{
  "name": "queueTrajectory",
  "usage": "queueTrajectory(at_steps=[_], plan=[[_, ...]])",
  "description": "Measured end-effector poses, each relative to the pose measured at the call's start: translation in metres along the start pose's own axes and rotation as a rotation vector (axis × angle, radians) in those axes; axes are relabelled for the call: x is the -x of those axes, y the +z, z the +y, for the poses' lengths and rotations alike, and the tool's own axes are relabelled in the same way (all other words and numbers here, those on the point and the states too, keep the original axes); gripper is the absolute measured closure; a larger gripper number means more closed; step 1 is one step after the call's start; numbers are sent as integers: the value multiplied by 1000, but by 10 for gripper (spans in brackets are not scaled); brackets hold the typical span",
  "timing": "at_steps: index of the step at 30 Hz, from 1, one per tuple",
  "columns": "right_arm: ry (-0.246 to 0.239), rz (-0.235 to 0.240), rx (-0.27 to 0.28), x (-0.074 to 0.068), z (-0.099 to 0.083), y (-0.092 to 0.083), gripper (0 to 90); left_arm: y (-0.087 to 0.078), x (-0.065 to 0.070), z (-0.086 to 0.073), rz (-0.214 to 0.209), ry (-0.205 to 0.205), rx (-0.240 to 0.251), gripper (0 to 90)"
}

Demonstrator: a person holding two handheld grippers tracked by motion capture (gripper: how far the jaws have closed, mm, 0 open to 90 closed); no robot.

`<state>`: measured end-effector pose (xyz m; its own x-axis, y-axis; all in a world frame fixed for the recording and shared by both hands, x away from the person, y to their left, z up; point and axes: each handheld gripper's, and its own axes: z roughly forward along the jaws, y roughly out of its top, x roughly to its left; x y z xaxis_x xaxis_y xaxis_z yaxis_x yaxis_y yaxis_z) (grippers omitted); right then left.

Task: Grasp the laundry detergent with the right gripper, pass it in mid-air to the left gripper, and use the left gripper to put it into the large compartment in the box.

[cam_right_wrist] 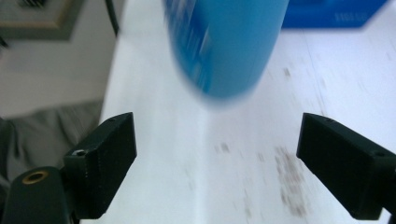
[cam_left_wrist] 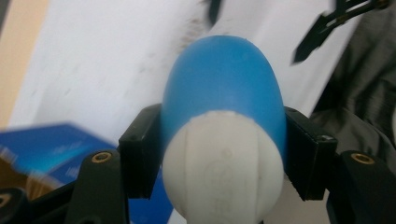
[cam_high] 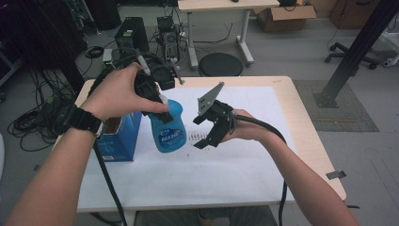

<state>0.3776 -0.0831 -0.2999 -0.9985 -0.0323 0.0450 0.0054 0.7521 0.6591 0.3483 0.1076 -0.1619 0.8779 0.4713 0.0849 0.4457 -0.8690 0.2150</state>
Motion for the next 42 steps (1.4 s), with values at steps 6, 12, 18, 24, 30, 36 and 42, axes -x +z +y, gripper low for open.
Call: queueTrajectory(at_steps=[6,12,18,24,30,36,42], plan=[[3,-64,-169,3,-20,-15,116,-20,-21,-10,103,-246,5,383],[0,-121,-339,3,-41,-31,117,-44,-42,-24,176,-540,33,383],[27,-167,-453,6,-64,-46,117,-67,-61,-42,207,-776,54,383],[49,-187,-533,9,-82,-56,115,-82,-75,-57,250,-881,58,383],[66,-164,-579,10,-97,-65,109,-84,-85,-71,294,-954,52,383],[83,-174,-598,10,-104,-74,107,-80,-94,-83,324,-985,24,383],[85,-176,-594,11,-105,-78,108,-71,-100,-93,335,-1001,11,383]])
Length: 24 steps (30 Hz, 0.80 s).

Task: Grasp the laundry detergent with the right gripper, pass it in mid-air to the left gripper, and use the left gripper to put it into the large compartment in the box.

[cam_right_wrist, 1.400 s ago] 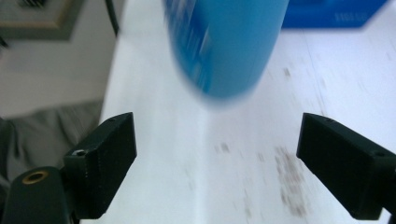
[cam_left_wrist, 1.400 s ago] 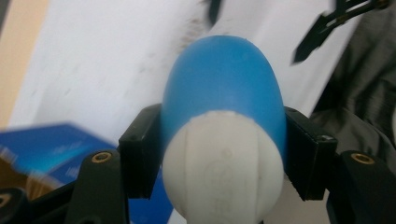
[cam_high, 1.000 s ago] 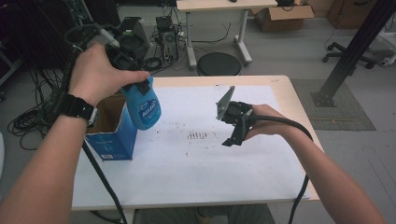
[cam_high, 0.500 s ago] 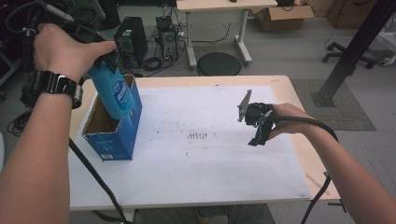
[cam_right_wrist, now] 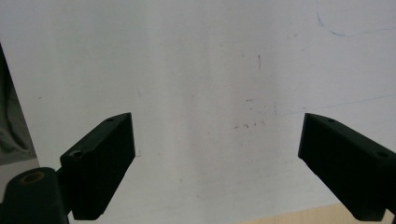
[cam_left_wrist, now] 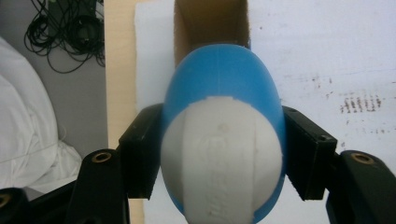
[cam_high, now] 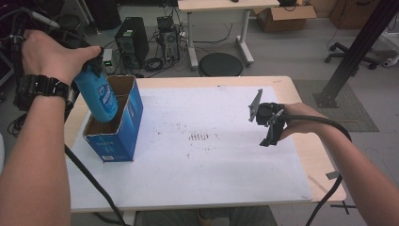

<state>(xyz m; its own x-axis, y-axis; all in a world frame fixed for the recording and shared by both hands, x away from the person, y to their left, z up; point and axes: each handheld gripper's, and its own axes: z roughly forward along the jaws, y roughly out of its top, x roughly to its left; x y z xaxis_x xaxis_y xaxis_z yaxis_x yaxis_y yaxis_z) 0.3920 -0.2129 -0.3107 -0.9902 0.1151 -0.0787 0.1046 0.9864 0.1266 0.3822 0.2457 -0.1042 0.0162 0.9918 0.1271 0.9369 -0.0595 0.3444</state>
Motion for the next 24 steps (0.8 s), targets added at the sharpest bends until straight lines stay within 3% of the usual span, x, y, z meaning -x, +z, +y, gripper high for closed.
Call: queueTrajectory(at_steps=[8,14,24], plan=[[-8,7,3,-1,1,3,108,20,-4,-2,16,2,-12,384],[-25,22,1,-2,0,4,101,43,-4,-5,0,5,-39,384],[-10,24,-9,-1,-1,6,97,82,-3,-10,-14,13,-81,384]])
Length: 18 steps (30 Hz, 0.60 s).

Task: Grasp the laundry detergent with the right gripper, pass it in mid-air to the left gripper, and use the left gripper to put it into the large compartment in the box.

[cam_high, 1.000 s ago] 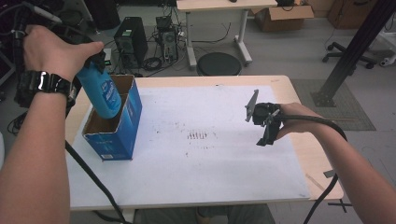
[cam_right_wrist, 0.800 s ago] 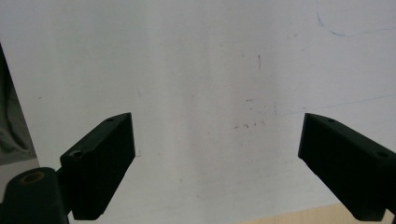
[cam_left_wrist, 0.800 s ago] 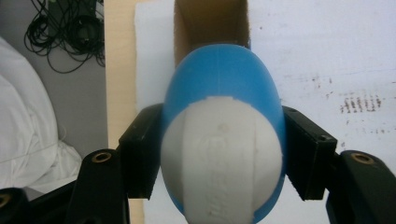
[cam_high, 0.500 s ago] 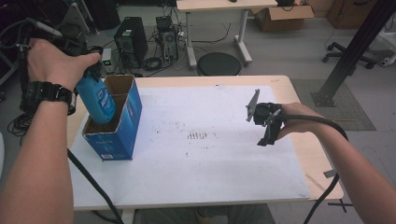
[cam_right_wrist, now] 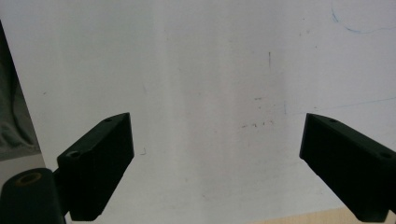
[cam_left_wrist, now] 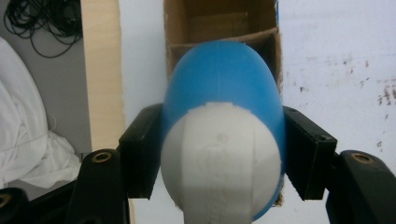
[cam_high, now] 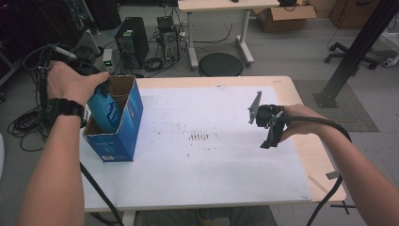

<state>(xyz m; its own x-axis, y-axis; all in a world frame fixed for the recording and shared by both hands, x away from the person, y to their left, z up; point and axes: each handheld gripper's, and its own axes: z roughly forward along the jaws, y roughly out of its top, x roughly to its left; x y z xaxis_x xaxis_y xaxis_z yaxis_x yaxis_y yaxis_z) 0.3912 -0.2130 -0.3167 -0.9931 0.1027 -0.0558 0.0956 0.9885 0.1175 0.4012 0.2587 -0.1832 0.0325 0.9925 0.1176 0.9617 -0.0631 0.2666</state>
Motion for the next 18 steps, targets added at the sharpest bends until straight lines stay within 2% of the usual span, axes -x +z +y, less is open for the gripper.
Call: queueTrajectory(at_steps=[18], plan=[[5,14,-8,2,-2,9,97,51,3,-7,-15,13,-43,384]])
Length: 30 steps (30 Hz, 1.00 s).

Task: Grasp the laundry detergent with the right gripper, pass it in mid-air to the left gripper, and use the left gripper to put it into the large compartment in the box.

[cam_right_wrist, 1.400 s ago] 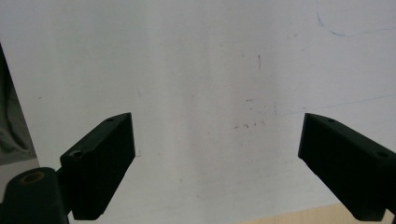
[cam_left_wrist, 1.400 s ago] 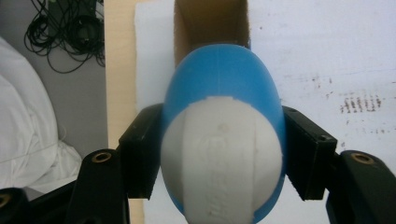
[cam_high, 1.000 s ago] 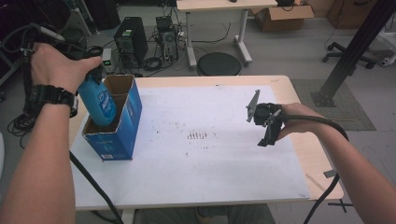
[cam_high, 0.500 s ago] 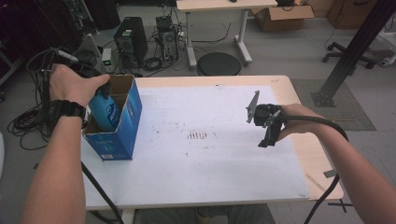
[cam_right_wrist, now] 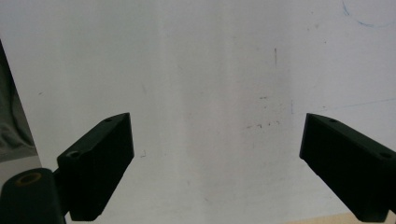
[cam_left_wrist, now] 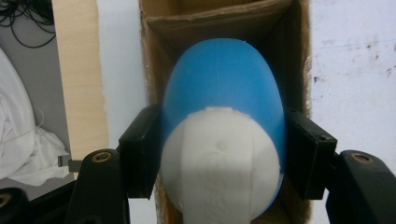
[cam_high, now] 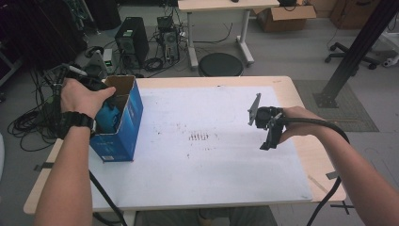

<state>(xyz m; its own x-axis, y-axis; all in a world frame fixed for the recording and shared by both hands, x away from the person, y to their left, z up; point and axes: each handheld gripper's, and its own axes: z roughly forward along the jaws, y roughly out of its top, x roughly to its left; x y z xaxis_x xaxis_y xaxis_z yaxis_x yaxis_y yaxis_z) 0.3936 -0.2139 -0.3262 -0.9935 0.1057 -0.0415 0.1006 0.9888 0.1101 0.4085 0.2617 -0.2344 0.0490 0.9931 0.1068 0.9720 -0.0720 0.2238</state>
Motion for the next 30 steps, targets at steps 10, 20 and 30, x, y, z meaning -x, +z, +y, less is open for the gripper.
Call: queueTrajectory(at_steps=[10,20,30], plan=[[0,7,0,1,1,4,97,21,0,-4,8,-5,-8,384],[0,15,-2,2,3,7,99,31,0,-7,7,-7,-13,383],[0,14,-2,1,4,7,99,36,1,-10,4,-7,-10,383]])
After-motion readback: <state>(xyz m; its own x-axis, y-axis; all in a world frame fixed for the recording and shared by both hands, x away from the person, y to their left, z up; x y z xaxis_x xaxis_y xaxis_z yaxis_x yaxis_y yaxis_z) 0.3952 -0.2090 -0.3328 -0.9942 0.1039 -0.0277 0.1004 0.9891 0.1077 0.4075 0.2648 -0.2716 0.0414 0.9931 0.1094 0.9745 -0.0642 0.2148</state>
